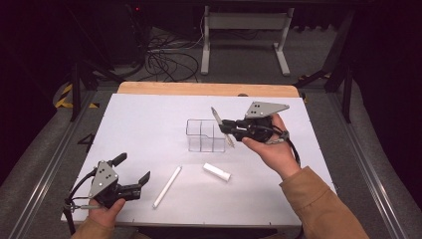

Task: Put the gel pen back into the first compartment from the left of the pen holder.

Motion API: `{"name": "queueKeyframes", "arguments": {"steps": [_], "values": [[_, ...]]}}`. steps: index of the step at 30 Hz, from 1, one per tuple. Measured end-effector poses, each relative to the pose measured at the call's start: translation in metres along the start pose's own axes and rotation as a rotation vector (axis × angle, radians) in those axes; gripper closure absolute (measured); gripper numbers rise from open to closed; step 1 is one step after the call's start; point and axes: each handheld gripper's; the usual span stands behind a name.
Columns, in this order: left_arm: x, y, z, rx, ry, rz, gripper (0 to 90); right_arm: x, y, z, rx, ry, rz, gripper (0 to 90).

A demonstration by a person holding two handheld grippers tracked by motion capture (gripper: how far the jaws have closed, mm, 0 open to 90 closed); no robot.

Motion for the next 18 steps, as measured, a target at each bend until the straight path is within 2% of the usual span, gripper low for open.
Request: {"name": "queueKeyframes", "arguments": {"steps": [8,18], "values": [[0.0,0.0,0.0,0.001,0.002,0.0,7.9,0.0,0.016,0.003,0.015,0.035,0.04,79.4],[0.0,-0.001,-0.001,0.004,0.002,0.0,7.8,-0.001,0.037,0.003,0.018,0.02,0.068,79.4]]}}
Point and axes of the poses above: each handheld gripper's, and its own axes: y roughly forward along the jaws, x roughly out of its underside, z roughly to its right, and after that the axes turned 13 degrees about z, right-handed
